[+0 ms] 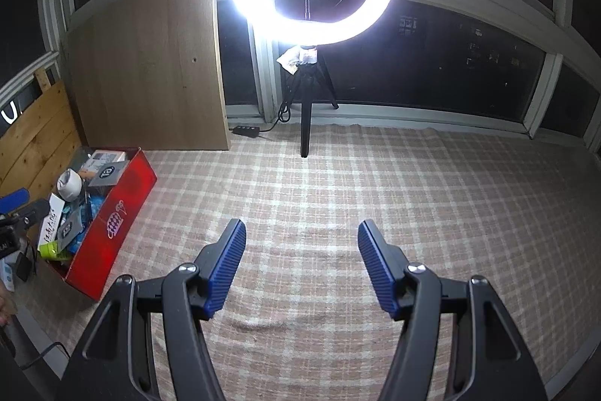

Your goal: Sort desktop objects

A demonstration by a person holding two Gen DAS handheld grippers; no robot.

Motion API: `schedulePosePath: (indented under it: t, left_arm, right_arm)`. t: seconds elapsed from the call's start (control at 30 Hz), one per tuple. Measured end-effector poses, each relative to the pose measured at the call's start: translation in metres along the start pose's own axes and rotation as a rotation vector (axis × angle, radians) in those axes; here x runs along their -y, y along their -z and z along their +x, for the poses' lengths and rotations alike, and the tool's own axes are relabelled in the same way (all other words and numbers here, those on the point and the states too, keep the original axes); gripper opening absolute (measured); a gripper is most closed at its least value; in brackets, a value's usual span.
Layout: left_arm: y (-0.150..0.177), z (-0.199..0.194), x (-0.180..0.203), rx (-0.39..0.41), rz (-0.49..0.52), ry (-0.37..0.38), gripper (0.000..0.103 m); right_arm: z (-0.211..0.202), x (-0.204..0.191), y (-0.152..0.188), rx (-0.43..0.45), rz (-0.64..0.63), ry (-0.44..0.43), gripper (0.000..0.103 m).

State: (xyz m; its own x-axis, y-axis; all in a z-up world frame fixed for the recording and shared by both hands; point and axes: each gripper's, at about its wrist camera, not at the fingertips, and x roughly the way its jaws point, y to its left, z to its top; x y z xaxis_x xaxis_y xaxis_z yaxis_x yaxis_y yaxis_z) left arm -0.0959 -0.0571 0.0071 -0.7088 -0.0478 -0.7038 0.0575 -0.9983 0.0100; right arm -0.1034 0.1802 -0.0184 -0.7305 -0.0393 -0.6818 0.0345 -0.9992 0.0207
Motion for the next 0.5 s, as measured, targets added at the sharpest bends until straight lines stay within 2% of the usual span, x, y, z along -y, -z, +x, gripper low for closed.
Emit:
schedulePosePath:
  t: [0.17, 0.27, 0.37, 0.47, 0.5]
  left_arm:
    - [0.003, 0.001, -0.005, -0.013, -0.008, -0.036, 0.081]
    - [0.004, 0.001, -0.004, -0.013, -0.004, -0.032, 0.083]
    - [0.003, 0.002, 0.002, -0.012, -0.003, -0.009, 0.089]
    - [0.002, 0.003, 0.011, -0.007, 0.007, 0.017, 0.102]
    - [0.001, 0.004, 0.014, -0.004, 0.011, 0.026, 0.102]
  right_arm:
    - [0.003, -0.002, -0.002, -0.004, -0.001, -0.004, 0.061]
    - [0.003, -0.004, -0.003, -0.001, -0.008, -0.009, 0.061]
    - [0.002, -0.005, -0.002, 0.000, -0.011, -0.010, 0.061]
    - [0.003, -0.002, 0.000, -0.005, -0.011, -0.003, 0.061]
    - [0.004, -0.001, 0.001, -0.007, -0.011, 0.000, 0.061]
